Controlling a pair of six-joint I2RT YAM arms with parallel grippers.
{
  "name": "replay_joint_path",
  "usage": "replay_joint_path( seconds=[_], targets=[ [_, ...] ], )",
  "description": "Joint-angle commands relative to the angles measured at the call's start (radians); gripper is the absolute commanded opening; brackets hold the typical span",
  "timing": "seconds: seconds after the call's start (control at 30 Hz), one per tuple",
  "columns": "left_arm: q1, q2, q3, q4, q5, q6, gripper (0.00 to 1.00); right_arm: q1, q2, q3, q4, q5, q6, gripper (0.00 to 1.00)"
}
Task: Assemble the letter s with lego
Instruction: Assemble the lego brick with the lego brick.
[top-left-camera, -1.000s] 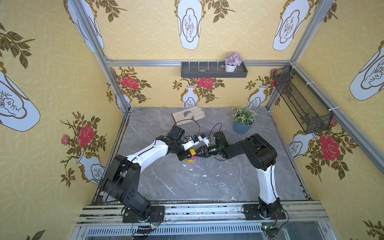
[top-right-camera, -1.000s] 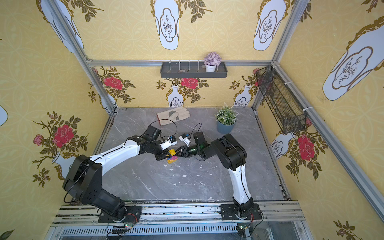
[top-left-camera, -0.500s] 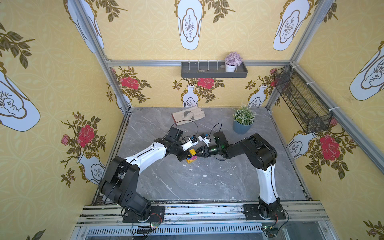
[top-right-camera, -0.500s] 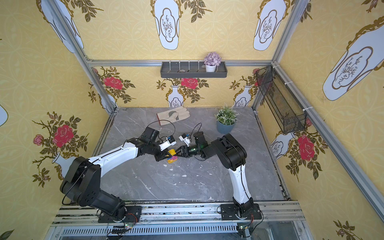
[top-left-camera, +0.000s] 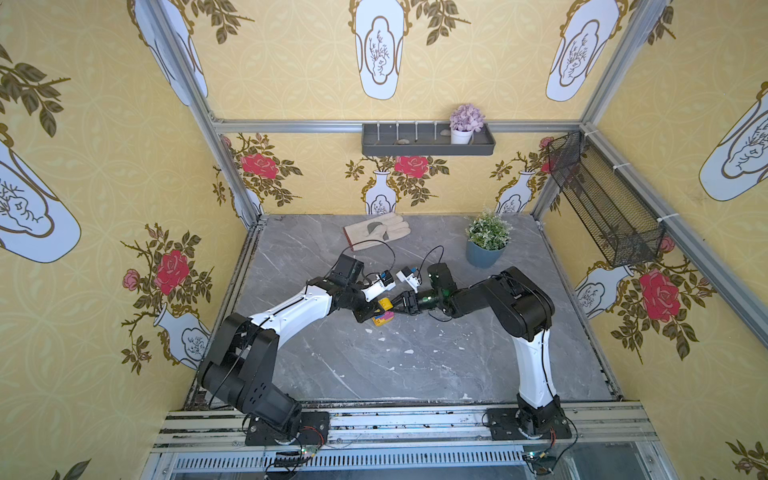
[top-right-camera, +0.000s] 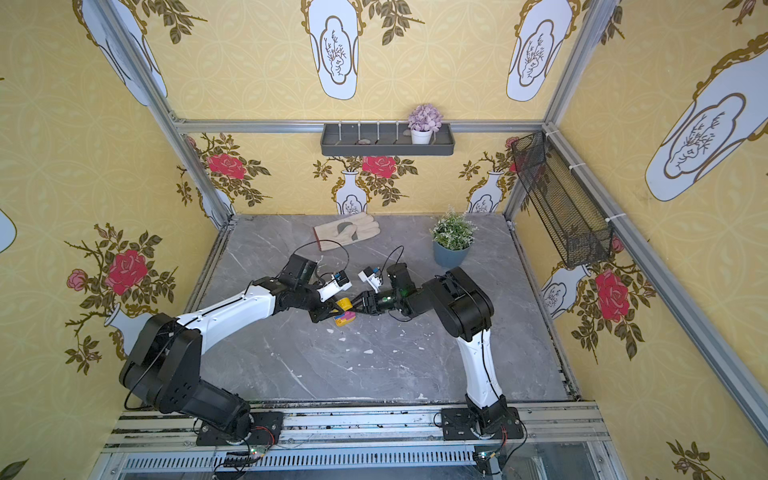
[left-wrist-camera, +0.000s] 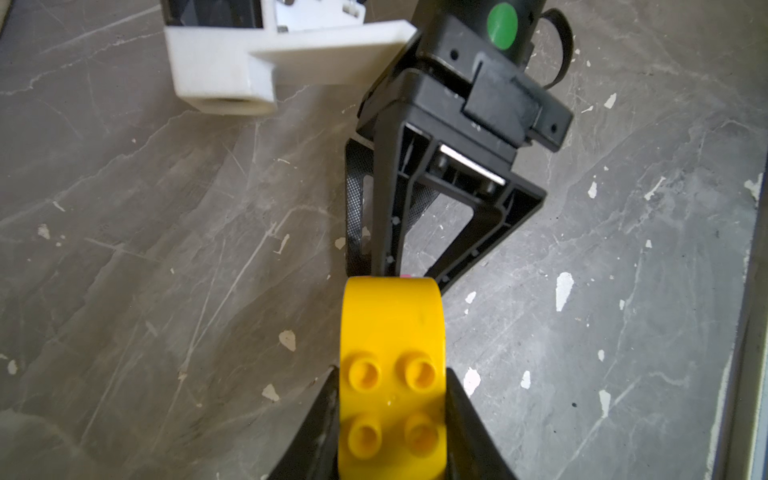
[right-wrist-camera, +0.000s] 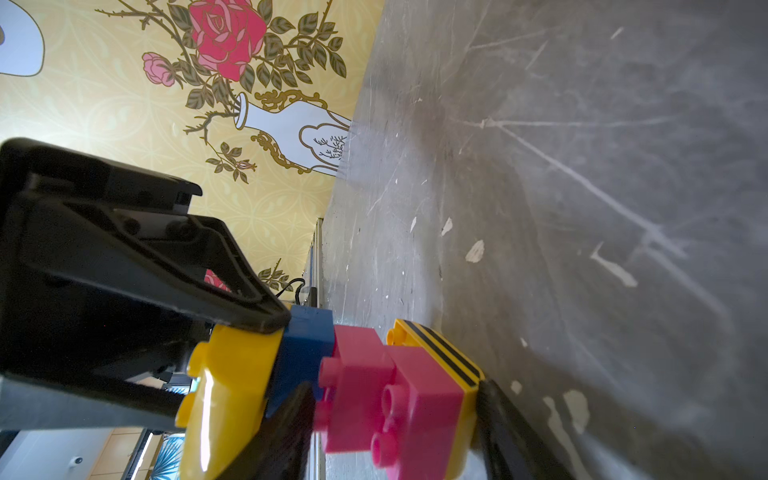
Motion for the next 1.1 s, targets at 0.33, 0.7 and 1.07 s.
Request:
replay_joint_path(
  seconds=[0.33, 0.7, 1.07],
  targets=[
    [0.005, -0.037, -0.027, -0.047, -0.063, -0.019, 0.65, 0.002, 0.054, -0.027, -0.348, 0.311, -0.045, 0.63],
    [0.074, -0.107, -0.051, -0.014, -0.037, -0.057, 0.69, 0.008, 0.039, -0.028, -0.338, 0.318, -0.038, 0.70],
    [0.158, -0.165, -0.084, 0.036, -0.012, -0.107, 0.69, 0.008, 0.034, -0.038, -0.321, 0.320, -0.026, 0.72]
  ],
)
